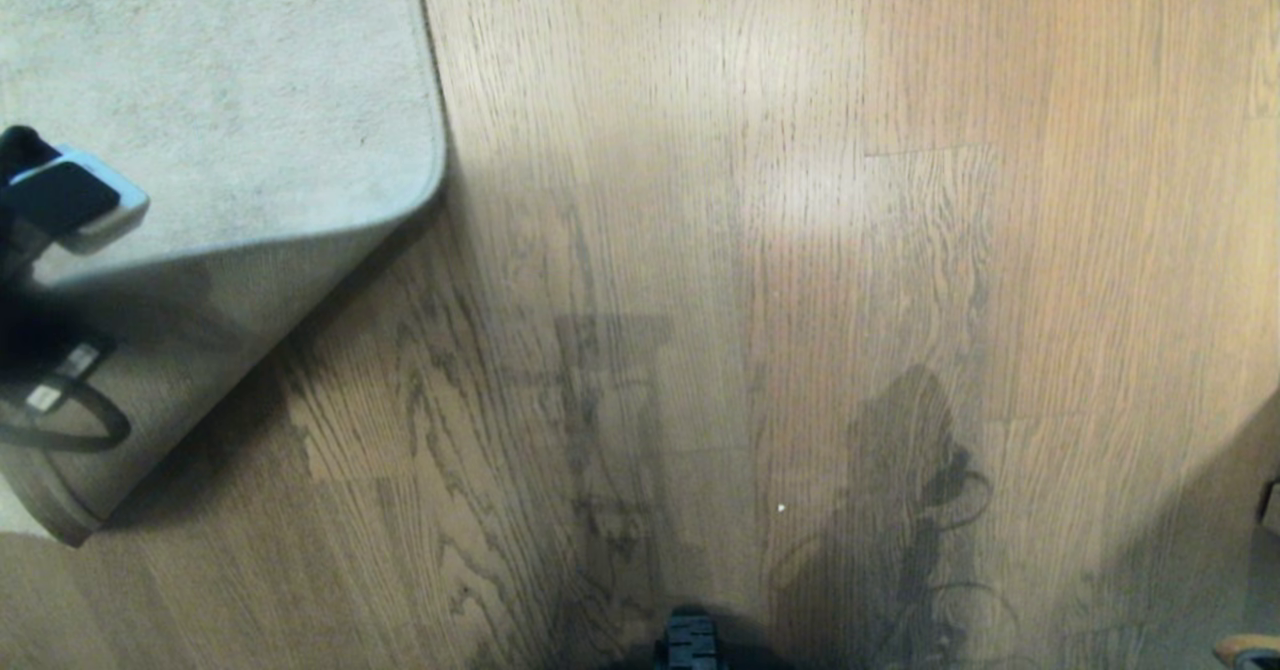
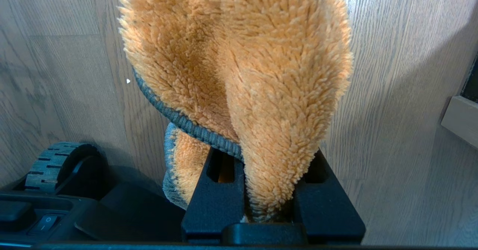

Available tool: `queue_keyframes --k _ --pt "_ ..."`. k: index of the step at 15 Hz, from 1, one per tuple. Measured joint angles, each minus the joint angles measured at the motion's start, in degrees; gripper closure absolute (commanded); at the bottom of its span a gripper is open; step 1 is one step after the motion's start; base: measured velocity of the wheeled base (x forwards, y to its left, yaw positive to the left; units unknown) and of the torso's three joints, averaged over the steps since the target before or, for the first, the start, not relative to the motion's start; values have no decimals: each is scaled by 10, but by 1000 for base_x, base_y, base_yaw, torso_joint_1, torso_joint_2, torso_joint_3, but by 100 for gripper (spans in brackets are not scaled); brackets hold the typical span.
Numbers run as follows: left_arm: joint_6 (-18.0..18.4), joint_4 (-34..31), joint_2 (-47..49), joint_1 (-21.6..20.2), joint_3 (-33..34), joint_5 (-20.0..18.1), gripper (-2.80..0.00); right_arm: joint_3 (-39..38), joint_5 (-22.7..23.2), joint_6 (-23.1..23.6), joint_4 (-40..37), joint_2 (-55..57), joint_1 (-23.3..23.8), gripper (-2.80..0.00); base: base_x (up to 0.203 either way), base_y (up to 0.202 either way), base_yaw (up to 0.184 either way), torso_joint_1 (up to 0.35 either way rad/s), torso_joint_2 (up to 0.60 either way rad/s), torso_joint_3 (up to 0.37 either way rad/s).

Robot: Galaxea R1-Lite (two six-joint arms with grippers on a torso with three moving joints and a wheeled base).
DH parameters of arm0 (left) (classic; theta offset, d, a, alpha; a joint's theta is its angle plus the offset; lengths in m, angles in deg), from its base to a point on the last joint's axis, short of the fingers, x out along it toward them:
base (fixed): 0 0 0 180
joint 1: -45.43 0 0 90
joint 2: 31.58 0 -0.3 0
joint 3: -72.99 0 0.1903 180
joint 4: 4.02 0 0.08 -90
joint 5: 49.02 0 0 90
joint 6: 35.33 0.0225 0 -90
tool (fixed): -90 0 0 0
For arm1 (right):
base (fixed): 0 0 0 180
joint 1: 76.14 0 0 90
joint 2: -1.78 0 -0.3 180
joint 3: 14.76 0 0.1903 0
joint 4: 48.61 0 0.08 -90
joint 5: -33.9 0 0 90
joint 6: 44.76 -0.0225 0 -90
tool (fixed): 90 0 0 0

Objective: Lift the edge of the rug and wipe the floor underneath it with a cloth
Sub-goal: Lift up the carpet

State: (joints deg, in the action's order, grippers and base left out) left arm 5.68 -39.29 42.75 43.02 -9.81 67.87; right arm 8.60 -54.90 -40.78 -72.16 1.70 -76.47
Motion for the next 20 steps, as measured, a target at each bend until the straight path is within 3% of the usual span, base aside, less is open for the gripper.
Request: queue_keyframes --k 5,20 --pt "1 -1 0 2 1 2 0 0 0 0 -1 0 -1 0 -1 31 -5 1 2 1" --pt "0 0 0 1 3 1 0 0 0 0 0 0 0 0 0 183 -2 2 3 2"
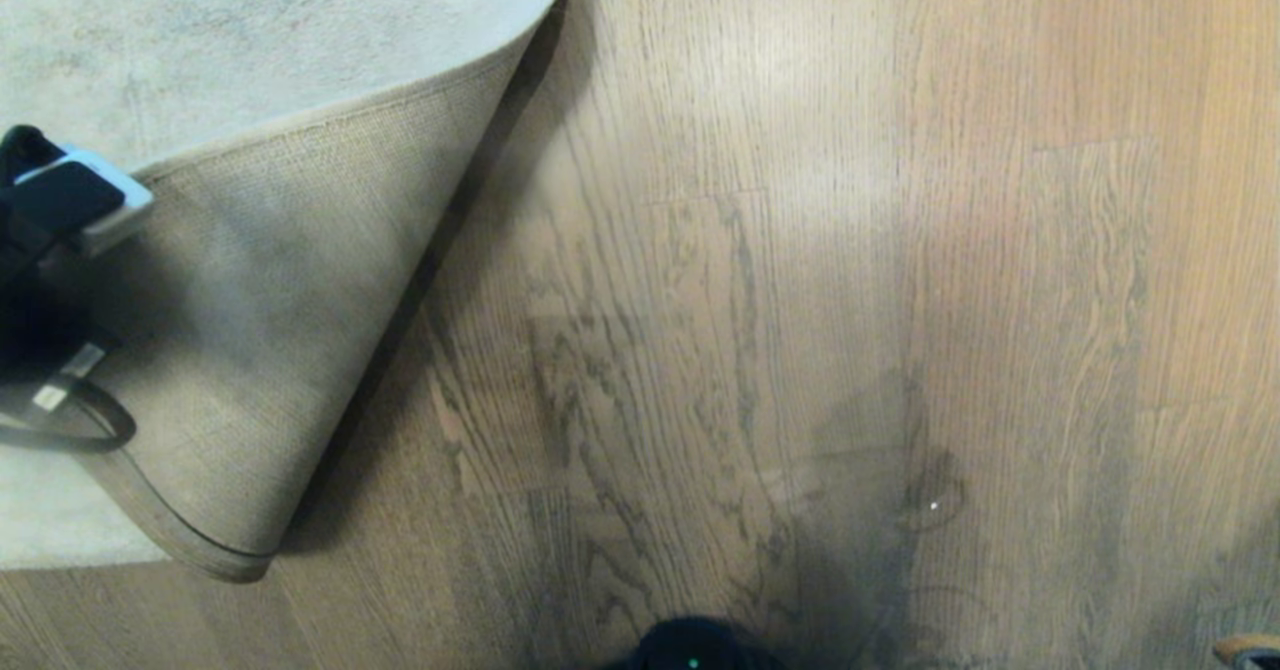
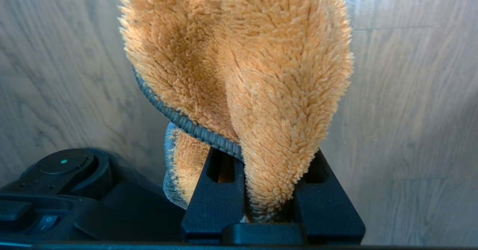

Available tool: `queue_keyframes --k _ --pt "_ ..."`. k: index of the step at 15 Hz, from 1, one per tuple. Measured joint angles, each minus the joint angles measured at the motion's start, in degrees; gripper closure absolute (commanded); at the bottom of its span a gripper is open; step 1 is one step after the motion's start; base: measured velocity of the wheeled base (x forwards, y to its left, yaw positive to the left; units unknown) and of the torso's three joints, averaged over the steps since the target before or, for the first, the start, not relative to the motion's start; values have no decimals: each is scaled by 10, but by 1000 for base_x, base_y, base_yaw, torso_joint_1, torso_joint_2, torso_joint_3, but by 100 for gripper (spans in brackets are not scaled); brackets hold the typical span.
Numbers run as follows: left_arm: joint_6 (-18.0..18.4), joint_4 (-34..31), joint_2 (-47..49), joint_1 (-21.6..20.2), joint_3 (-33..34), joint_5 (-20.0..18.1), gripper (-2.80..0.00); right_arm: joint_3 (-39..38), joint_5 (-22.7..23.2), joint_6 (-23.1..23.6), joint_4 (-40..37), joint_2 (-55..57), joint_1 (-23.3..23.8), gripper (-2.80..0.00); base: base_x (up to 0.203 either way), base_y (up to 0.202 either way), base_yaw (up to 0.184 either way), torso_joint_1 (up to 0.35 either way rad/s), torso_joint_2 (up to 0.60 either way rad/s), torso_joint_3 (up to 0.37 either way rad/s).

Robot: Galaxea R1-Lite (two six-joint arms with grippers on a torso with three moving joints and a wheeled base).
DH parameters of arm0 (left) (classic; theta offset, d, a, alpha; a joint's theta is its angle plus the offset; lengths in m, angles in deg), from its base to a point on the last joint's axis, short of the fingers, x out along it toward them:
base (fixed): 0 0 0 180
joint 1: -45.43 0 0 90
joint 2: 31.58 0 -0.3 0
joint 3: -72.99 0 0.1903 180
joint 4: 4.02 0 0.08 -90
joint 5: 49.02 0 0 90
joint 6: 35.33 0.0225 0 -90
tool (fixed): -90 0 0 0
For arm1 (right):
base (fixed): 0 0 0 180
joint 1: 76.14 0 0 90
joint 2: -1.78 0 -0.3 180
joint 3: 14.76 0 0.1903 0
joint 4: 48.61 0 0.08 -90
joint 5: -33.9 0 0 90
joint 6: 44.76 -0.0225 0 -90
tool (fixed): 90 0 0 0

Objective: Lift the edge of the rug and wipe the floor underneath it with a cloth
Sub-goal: Lift up the carpet

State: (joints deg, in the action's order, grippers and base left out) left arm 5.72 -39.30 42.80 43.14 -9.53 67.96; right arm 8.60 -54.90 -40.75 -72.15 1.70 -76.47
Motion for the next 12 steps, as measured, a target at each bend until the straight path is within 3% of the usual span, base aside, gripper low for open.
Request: queue_keyframes --k 12 --pt "-20 4 0 6 21 0 0 0 0 0 0 0 0 0 0 0 0 0 0 0"
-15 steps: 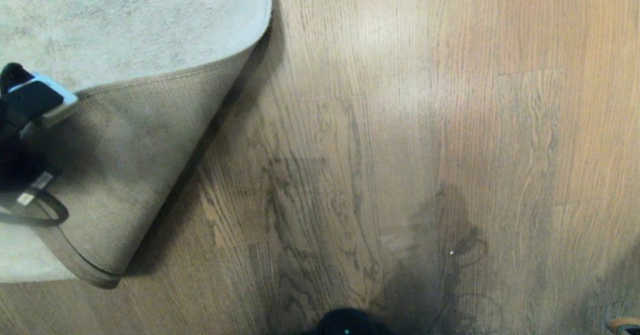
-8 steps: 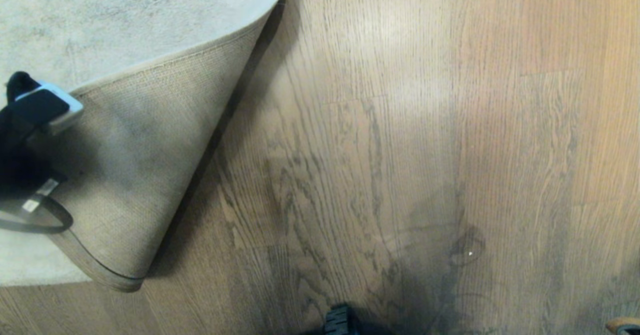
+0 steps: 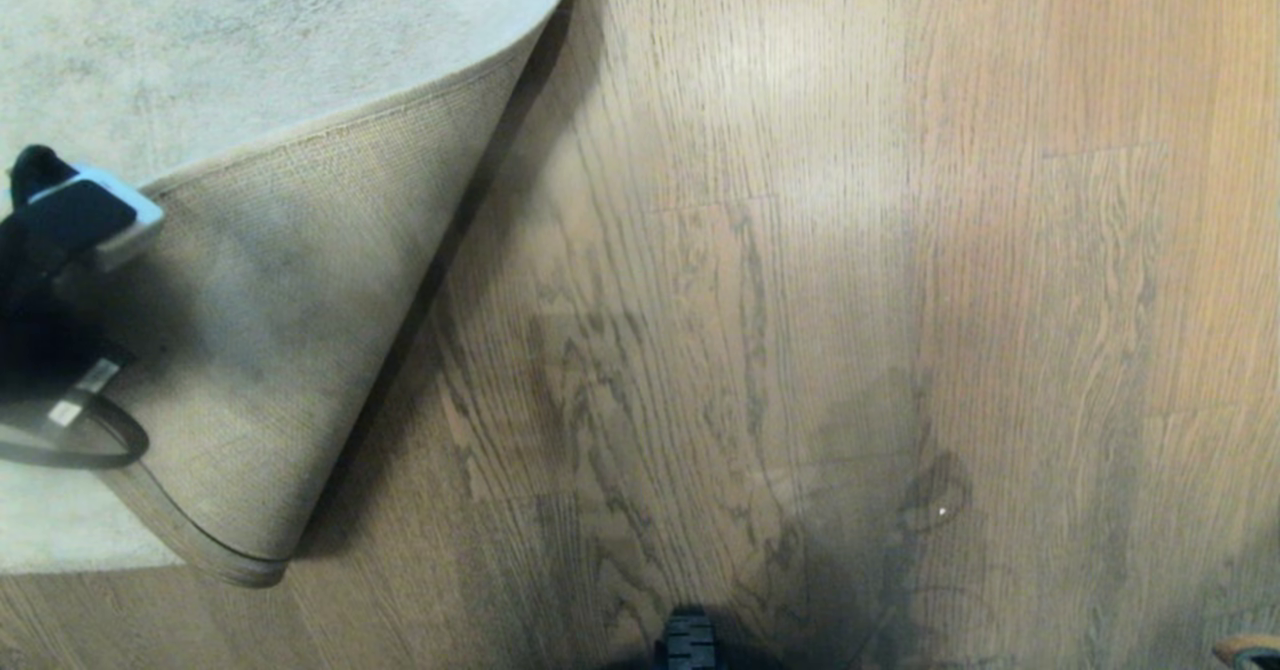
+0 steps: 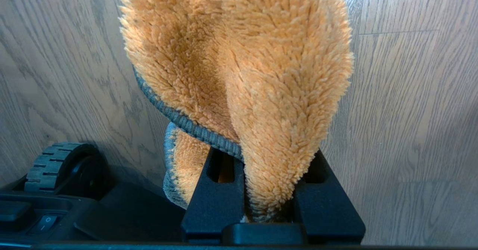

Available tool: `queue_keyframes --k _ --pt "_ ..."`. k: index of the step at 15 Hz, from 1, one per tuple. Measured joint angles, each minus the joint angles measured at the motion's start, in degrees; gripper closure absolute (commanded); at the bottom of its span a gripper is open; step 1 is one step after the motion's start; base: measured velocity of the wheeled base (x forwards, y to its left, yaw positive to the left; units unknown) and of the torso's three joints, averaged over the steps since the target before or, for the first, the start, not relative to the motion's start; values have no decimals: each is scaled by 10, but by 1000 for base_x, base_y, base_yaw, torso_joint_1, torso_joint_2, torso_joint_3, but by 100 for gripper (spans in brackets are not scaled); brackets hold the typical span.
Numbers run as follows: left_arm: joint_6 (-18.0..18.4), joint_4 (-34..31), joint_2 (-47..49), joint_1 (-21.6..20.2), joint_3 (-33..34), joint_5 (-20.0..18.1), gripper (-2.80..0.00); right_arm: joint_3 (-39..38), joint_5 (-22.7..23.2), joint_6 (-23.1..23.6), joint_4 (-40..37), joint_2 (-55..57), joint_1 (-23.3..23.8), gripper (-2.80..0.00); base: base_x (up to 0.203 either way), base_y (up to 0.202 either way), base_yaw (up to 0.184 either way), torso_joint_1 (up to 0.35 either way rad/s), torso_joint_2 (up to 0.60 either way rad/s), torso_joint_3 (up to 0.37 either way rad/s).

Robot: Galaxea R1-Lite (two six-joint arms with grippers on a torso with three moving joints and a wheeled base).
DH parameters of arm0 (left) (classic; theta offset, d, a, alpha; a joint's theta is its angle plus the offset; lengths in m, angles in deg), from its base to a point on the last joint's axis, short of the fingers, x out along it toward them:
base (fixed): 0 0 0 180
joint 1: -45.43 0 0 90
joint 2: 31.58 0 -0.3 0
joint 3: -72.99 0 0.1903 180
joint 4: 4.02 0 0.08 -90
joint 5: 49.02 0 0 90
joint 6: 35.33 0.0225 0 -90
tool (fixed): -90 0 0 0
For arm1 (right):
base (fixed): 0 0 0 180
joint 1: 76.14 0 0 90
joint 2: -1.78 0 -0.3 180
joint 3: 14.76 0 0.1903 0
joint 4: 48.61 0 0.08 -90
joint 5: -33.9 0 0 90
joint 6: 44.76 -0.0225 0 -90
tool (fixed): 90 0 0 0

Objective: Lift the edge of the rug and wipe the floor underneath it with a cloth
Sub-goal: Lift up the carpet

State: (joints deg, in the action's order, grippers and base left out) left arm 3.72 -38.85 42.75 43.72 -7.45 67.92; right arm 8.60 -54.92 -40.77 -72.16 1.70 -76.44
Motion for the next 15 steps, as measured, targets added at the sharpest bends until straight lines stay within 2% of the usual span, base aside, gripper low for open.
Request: queue_keyframes --k 15 --pt "-4 1 0 -1 -3 4 0 0 0 -1 0 0 0 0 0 0 0 0 0 0"
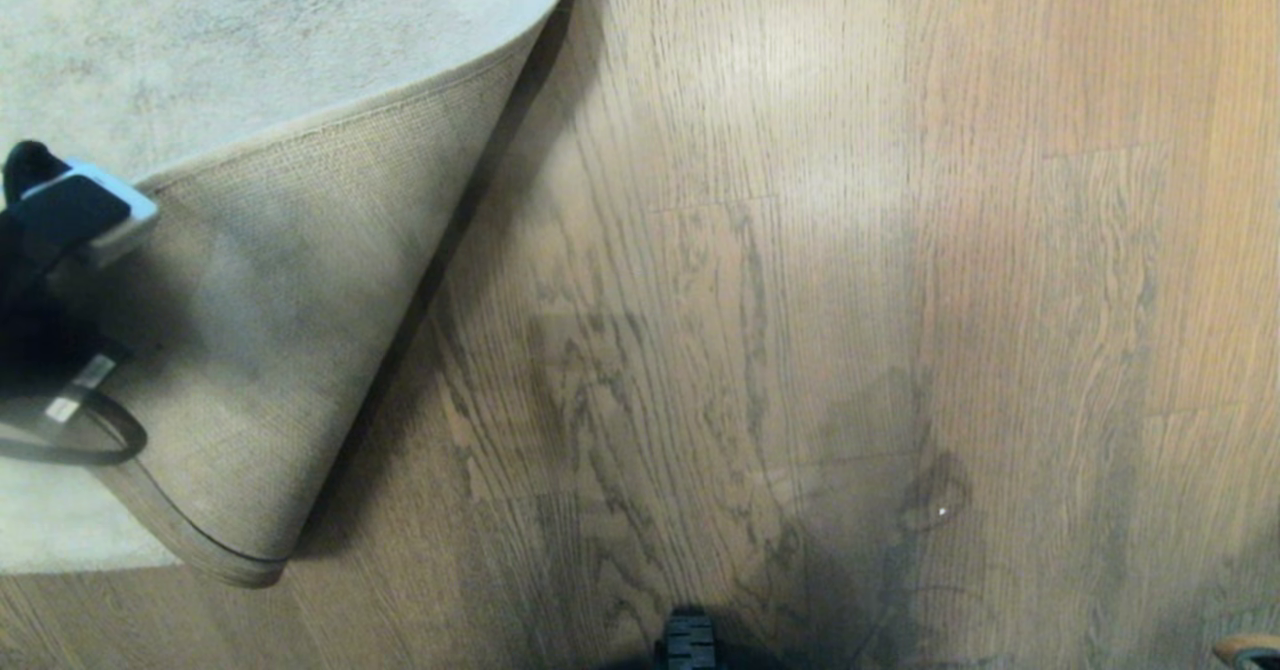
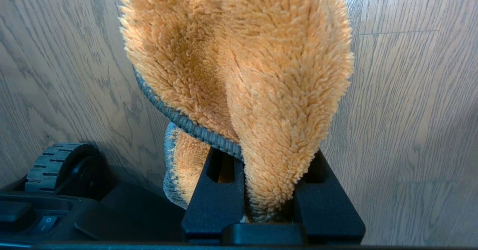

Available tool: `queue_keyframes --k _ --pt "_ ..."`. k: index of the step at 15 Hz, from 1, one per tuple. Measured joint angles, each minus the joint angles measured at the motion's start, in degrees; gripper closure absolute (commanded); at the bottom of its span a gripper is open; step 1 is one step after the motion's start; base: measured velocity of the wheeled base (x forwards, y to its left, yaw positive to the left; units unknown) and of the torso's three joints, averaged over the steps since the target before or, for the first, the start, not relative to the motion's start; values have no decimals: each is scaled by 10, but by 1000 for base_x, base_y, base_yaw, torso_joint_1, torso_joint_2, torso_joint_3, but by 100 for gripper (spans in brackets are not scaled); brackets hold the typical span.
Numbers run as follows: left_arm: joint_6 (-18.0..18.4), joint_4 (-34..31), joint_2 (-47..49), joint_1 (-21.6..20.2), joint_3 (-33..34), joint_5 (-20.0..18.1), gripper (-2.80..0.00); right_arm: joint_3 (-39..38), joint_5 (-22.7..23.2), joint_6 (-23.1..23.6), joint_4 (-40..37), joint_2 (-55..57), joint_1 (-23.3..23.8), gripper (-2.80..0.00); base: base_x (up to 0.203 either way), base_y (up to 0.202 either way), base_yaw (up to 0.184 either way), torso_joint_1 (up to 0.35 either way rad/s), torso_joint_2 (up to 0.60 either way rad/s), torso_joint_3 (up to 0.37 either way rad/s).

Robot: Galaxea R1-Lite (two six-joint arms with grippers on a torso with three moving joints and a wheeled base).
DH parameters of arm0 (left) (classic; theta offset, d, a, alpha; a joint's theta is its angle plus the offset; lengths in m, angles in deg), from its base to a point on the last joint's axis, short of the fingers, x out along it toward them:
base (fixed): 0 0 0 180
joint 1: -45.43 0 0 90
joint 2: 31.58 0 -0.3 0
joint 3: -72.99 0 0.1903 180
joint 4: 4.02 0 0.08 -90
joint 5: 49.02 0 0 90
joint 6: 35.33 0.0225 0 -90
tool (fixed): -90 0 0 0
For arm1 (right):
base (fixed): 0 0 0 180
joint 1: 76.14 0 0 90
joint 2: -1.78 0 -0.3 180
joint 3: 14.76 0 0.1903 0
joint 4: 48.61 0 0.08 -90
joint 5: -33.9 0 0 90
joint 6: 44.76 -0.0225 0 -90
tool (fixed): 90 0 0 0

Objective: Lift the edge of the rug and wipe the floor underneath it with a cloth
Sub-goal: Lift up the carpet

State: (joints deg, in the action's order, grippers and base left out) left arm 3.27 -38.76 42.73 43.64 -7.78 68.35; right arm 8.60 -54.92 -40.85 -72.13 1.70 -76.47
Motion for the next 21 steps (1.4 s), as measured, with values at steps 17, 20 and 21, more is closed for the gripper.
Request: queue_keyframes --k 17,20,21 --pt "-5 3 2 0 3 -1 0 0 -1 -7 0 0 0 0 0 -5 71 1 2 1" --pt "-11 1 2 0 3 1 0 0 -1 -6 1 0 0 0 0 0 0 0 0 0" --pt "-13 1 2 0 4 2 0 0 -1 -6 1 0 0 0 0 0 0 0 0 0"
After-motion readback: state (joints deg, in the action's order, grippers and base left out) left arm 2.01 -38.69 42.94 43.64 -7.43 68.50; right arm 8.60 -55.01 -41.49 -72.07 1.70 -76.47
